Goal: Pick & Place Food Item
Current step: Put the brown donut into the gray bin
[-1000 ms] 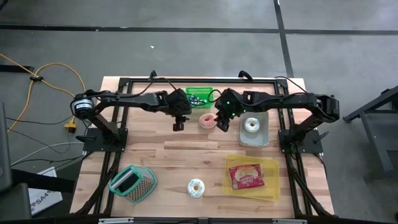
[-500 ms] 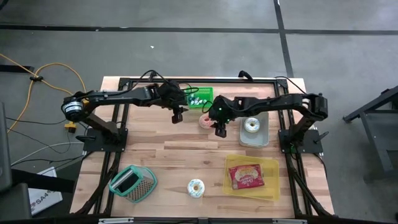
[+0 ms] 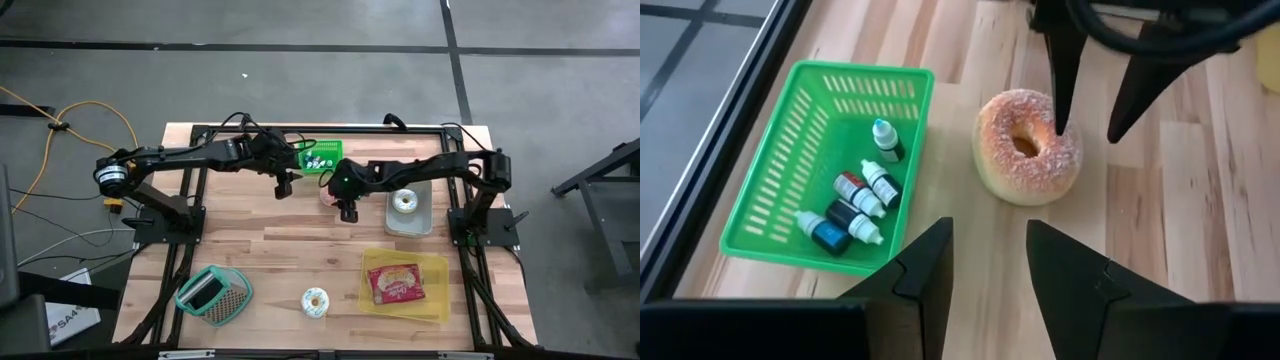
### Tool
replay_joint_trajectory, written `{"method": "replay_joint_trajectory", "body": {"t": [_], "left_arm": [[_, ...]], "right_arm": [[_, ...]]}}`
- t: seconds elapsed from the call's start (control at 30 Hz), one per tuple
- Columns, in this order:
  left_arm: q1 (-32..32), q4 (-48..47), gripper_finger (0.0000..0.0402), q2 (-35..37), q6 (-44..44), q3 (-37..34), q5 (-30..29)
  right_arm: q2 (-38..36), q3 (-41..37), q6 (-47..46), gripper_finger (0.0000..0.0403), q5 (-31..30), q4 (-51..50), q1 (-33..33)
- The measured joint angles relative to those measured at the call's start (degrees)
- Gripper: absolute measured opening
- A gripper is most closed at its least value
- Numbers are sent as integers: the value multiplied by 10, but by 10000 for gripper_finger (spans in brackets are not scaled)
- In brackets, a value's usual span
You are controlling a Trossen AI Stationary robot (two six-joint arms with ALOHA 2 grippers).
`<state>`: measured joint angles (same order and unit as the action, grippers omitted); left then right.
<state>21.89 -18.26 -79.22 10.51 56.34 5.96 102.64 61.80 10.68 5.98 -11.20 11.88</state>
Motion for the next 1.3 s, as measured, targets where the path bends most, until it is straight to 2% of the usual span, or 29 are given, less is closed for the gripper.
{"method": "replay_joint_trajectory", "body": {"t": [0.3, 0.63, 1.3], "left_arm": [[0, -2, 122, 0, -1, 0, 0], [0, -6, 122, 0, -3, 0, 0], [-12, -12, 122, 0, -5, 0, 1]], "right_arm": [[8, 0, 6, 153, -12, 21, 0], [8, 0, 7, 189, -27, 21, 0], [47, 0, -1, 180, -41, 21, 5]]}}
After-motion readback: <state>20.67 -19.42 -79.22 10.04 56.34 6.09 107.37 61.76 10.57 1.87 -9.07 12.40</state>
